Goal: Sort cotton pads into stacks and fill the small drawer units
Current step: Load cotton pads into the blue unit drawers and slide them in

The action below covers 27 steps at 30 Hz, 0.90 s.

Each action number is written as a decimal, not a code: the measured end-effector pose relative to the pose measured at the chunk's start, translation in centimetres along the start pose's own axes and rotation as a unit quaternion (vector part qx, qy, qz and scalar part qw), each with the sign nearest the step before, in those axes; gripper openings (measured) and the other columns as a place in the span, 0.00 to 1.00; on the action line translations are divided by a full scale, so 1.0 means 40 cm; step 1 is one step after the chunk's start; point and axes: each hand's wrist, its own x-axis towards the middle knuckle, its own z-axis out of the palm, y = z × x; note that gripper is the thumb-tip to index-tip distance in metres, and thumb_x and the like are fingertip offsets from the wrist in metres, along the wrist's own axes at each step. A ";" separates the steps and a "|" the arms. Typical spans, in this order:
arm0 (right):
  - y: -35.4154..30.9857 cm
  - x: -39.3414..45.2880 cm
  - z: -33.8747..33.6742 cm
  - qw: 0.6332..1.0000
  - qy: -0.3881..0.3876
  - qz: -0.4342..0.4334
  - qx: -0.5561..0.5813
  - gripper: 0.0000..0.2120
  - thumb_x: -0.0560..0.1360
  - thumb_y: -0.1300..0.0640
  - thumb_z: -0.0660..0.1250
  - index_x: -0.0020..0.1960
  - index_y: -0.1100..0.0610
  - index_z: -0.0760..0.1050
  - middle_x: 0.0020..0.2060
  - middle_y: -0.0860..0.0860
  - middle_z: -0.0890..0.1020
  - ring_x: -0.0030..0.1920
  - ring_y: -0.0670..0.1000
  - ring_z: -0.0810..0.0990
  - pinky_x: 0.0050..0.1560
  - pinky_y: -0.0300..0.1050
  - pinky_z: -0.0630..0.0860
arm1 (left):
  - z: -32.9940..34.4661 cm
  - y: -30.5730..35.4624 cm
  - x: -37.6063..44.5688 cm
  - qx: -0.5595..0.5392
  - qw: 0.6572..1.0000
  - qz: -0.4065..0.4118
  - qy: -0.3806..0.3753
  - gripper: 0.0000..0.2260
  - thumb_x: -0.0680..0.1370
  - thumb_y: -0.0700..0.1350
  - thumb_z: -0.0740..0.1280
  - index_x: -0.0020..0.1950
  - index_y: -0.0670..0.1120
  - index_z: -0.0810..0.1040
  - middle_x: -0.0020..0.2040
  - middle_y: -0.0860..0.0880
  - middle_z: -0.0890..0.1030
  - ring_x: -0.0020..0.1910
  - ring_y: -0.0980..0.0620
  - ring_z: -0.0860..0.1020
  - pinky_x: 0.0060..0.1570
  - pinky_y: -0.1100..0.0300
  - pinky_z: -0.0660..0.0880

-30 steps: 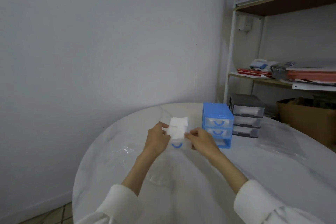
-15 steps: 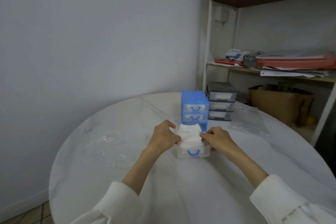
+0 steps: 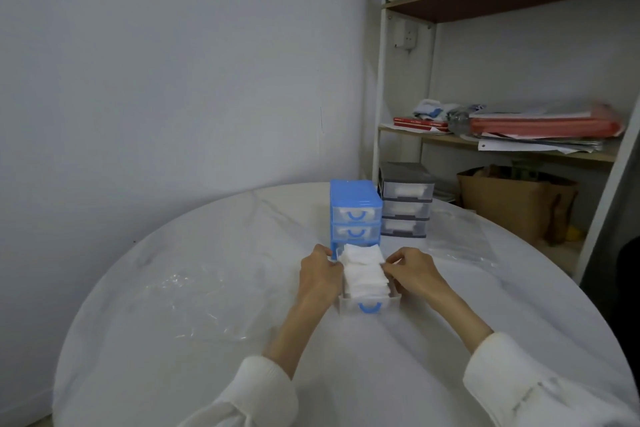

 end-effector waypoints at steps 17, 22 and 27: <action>0.027 0.071 0.017 0.997 0.021 -0.077 0.025 0.07 0.73 0.59 0.67 0.50 0.60 0.75 0.52 0.50 0.73 0.52 0.47 0.71 0.50 0.38 0.65 | 0.023 -0.008 0.034 -0.053 0.997 0.040 0.043 0.14 0.77 0.36 0.62 0.63 0.40 0.69 0.45 0.48 0.76 0.43 0.51 0.76 0.40 0.62 0.76; 0.045 0.086 0.019 0.991 -0.047 -0.067 0.106 0.06 0.75 0.59 0.64 0.49 0.60 0.72 0.52 0.52 0.78 0.53 0.50 0.76 0.45 0.34 0.70 | 0.027 -0.014 0.057 -0.028 0.998 0.035 0.031 0.20 0.79 0.39 0.59 0.72 0.44 0.62 0.54 0.46 0.76 0.51 0.49 0.75 0.53 0.60 0.71; 0.065 0.099 0.024 0.986 -0.072 -0.077 0.131 0.05 0.75 0.59 0.64 0.50 0.58 0.70 0.53 0.50 0.78 0.54 0.48 0.76 0.52 0.41 0.71 | 0.026 -0.012 0.066 -0.012 0.998 0.060 -0.018 0.20 0.81 0.41 0.54 0.74 0.48 0.62 0.71 0.48 0.68 0.67 0.49 0.69 0.60 0.63 0.64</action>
